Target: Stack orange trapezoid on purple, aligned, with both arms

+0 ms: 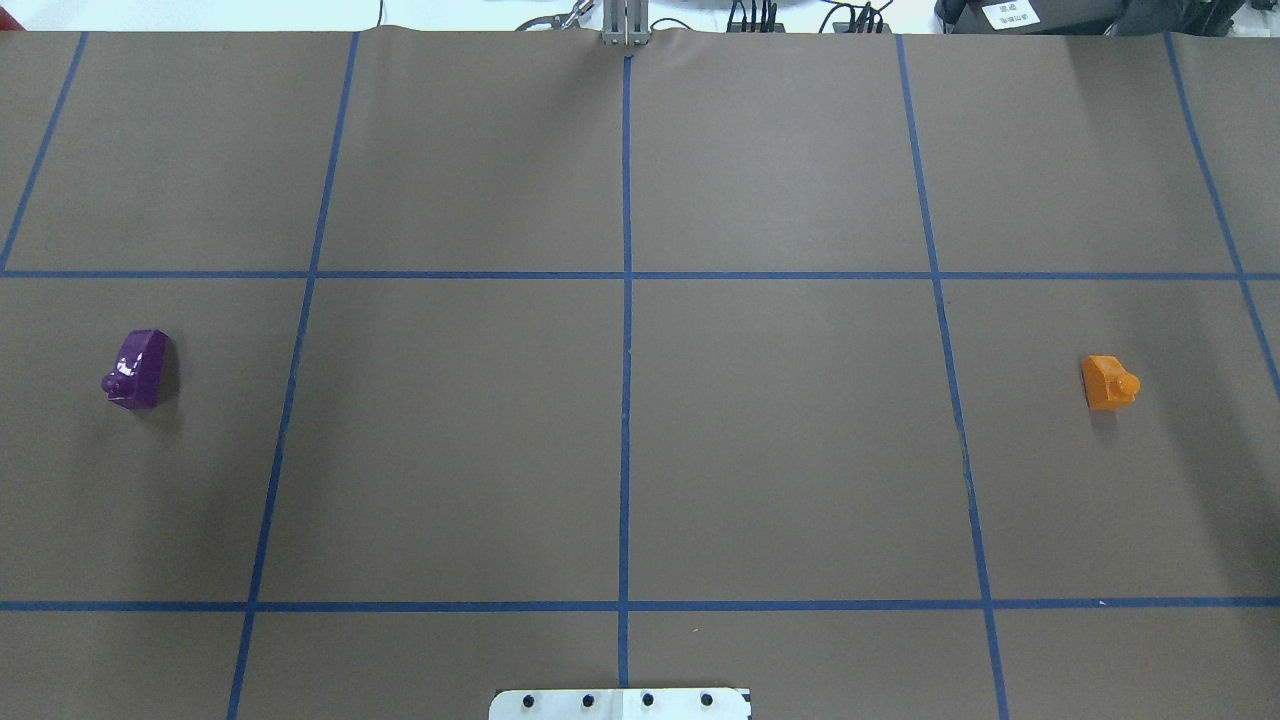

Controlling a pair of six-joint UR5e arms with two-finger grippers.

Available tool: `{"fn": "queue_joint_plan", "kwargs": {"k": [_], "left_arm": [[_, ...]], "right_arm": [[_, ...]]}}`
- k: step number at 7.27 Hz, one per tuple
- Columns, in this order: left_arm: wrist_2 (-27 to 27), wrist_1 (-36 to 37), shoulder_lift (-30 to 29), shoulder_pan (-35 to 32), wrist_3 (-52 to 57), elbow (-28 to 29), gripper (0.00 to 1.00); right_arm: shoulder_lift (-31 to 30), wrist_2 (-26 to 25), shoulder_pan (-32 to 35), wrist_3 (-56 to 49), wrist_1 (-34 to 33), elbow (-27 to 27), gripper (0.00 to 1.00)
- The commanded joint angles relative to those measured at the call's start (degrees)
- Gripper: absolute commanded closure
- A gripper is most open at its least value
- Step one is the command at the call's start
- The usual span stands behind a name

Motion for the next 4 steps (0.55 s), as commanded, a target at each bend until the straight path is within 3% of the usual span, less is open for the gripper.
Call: {"fn": "queue_joint_plan", "kwargs": {"k": [1,2,4], "left_arm": [[-0.4,-5.3,-0.8,8.0,-14.6,-1.2,0.00],[0.9,-8.4,-0.1,13.7,-29.1,-4.5,0.00],[6.6,-15.4,2.9,23.5,-46.4,-5.7,0.00]], "right_arm": [[2.3,2.4,0.8,2.0,-0.5,-1.5,0.00],[2.5,3.7,0.8,3.1,1.1,-2.7,0.00],[2.6,3.6,0.7,3.6,3.0,-3.1,0.00]]}}
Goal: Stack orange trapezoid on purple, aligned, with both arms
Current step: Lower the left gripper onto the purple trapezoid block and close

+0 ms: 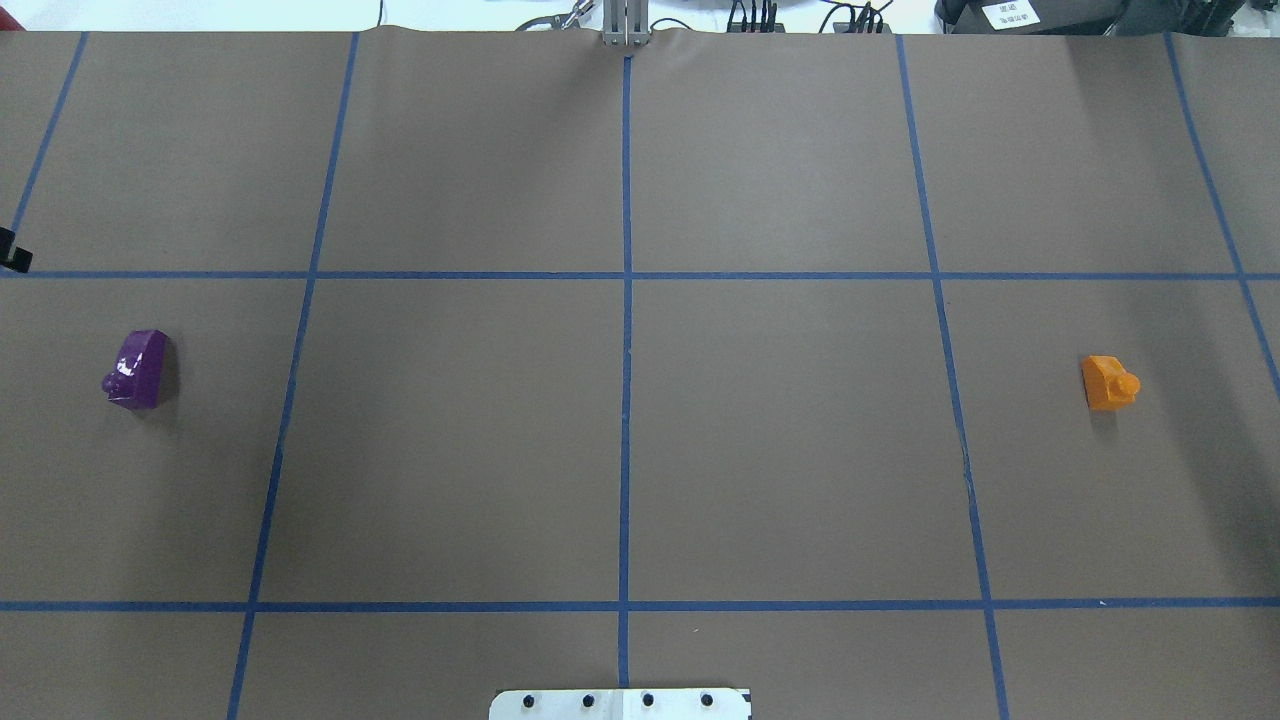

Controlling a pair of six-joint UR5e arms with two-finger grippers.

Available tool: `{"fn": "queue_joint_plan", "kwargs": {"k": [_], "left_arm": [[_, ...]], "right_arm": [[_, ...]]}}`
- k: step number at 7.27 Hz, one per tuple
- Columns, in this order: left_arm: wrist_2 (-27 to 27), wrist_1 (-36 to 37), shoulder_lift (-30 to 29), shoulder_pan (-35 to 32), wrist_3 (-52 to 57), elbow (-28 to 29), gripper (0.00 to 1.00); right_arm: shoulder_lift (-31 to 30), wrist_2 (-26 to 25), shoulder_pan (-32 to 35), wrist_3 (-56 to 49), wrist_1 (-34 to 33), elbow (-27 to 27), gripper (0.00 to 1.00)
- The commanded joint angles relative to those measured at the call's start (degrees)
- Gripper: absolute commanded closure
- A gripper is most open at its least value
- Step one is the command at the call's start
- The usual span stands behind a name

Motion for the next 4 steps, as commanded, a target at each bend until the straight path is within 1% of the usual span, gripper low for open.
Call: {"fn": "queue_joint_plan", "kwargs": {"k": [1,2,3,4], "left_arm": [[6.8,-5.3,2.0,9.9,-15.6,-0.8,0.00],[9.1,-7.1,3.3,12.7,-17.8,-0.5,0.00],[9.8,-9.7,3.9,14.7,-21.6,0.0,0.00],[12.3,-10.6,4.1,16.7,-22.9,0.4,0.00]], "right_arm": [[0.3,0.5,0.0,1.3,0.7,-0.3,0.00],[0.3,0.7,0.0,1.4,0.7,-0.1,0.00],[0.4,0.7,0.0,1.4,0.7,-0.2,0.00],[0.4,0.7,0.0,1.4,0.7,-0.2,0.00]]}}
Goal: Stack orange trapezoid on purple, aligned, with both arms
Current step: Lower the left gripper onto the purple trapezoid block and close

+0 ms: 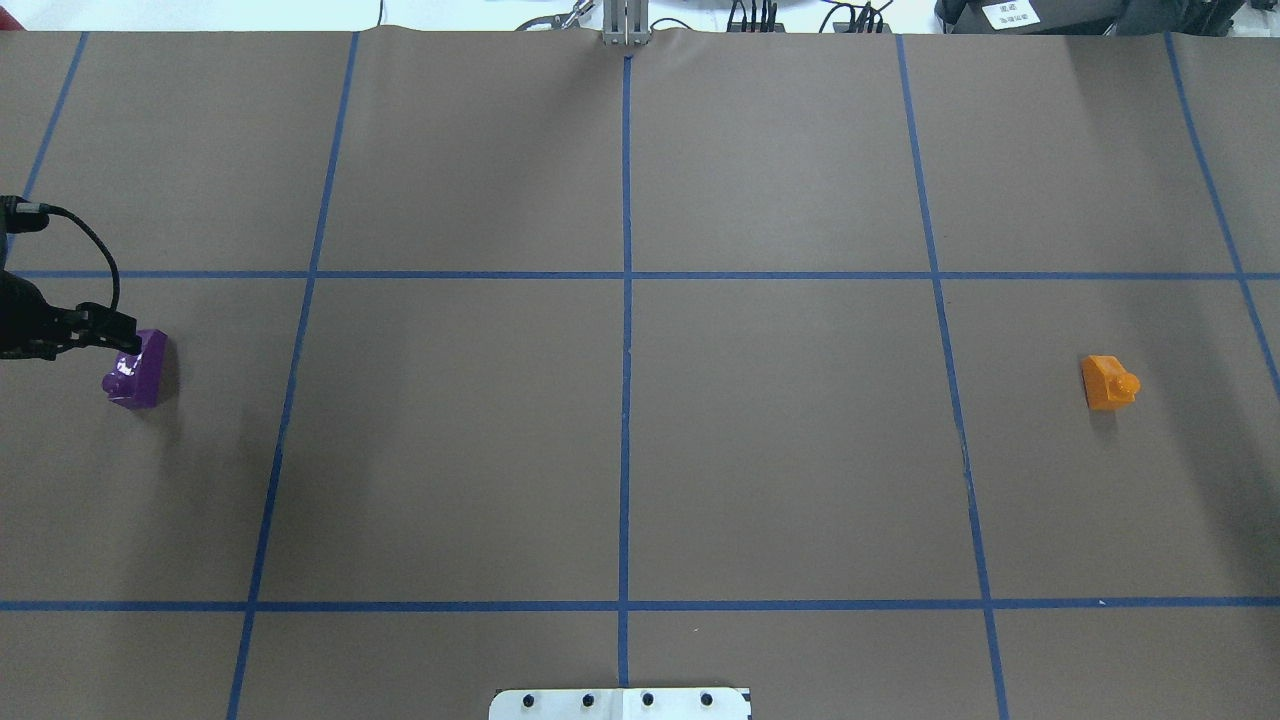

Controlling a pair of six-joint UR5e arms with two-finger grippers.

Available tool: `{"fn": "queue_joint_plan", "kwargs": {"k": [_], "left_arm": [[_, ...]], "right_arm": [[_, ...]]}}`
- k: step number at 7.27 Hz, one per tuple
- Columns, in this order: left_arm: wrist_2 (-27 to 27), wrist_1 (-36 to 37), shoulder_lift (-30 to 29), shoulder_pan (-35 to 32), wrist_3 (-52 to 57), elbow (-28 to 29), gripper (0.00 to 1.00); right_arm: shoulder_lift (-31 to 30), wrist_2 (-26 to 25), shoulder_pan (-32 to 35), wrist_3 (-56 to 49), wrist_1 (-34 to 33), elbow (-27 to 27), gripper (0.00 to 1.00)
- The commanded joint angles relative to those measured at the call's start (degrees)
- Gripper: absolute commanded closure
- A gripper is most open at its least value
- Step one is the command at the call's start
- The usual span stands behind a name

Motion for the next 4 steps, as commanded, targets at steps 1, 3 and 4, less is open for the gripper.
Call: {"fn": "queue_joint_plan", "kwargs": {"k": [1,3,4], "left_arm": [[3.5,-2.6,0.5,3.8,-2.9,2.3,0.00],[3.5,-4.7,-0.1,4.0,-2.4,5.0,0.01],[3.5,-5.1,-0.2,4.0,-2.5,5.2,0.04]], "right_arm": [[0.1,0.0,0.0,0.1,0.0,-0.2,0.00],[0.2,0.0,0.0,0.1,0.0,-0.2,0.00],[0.2,0.0,0.0,0.1,-0.1,-0.3,0.00]]}}
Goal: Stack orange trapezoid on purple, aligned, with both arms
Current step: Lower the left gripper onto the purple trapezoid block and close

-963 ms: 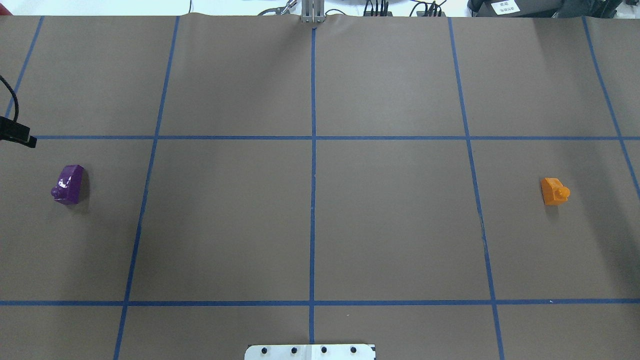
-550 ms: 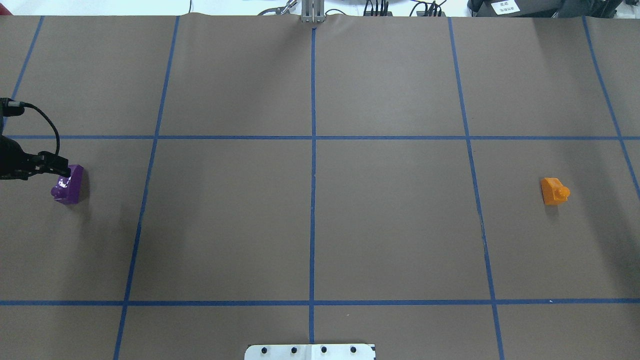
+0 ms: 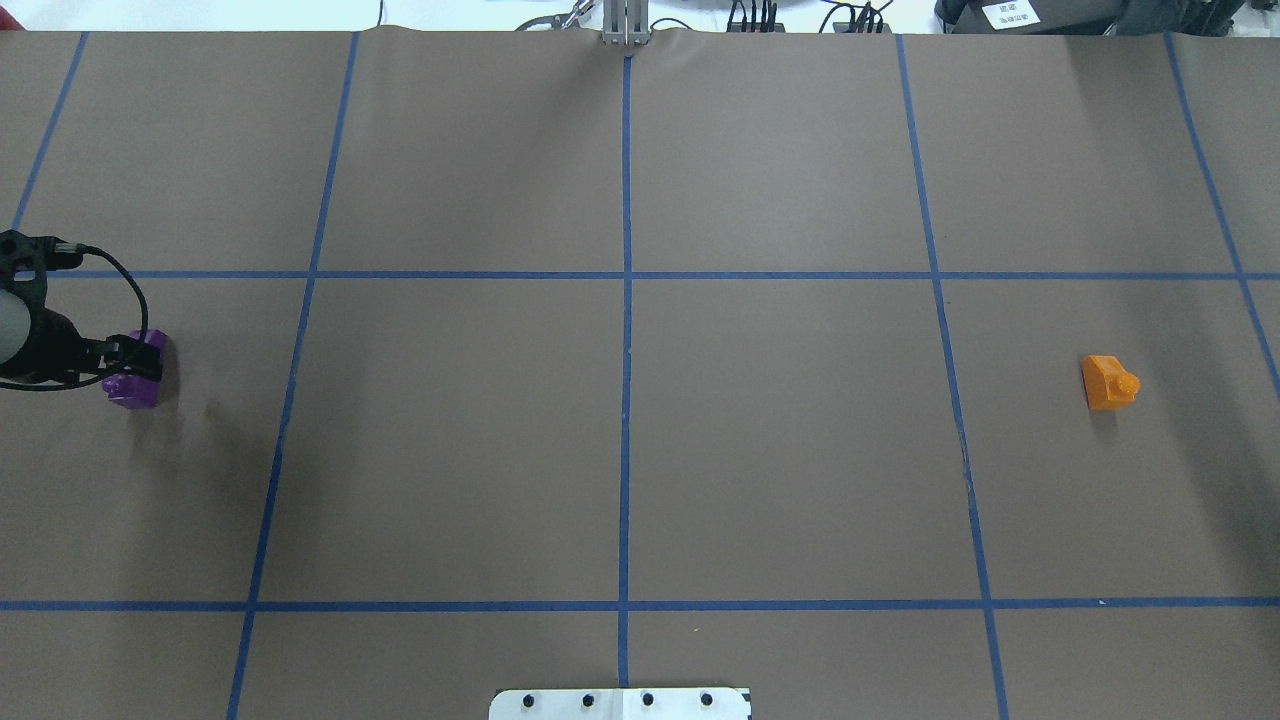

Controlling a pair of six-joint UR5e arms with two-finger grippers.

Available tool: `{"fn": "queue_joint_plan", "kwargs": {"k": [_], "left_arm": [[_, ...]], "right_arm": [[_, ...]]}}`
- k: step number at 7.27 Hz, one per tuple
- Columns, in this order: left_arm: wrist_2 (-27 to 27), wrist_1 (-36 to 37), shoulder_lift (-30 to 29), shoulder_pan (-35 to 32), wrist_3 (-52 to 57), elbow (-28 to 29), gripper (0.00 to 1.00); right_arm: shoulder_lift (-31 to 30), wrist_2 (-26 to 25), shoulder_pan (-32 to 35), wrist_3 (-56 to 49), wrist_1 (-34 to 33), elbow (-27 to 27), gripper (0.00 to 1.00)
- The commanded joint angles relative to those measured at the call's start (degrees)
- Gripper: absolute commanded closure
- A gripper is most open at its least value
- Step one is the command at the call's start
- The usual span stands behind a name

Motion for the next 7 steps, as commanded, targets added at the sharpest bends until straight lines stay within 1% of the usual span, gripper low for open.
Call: {"fn": "queue_joint_plan", "kwargs": {"k": [1,2,5,6,7], "left_arm": [[0.2,-0.6,-0.2,0.2,0.2,0.9,0.15],[0.2,-0.6,-0.3,0.2,0.2,1.2,0.19],[0.1,-0.6,-1.2,1.4,-0.1,1.7,0.22],[0.2,-0.6,-1.2,1.7,0.1,1.7,0.41],[0.2,-0.6,-1.2,1.7,0.2,2.1,0.63]], "right_arm": [[0.0,0.0,0.0,0.0,-0.1,-0.1,0.00],[0.0,0.0,0.0,0.0,-0.1,-0.2,0.00],[0.0,-0.1,0.0,-0.1,-0.1,-0.3,0.00],[0.1,-0.1,0.0,-0.1,0.0,-0.3,0.00],[0.1,-0.1,0.0,0.0,-0.1,-0.3,0.00]]}}
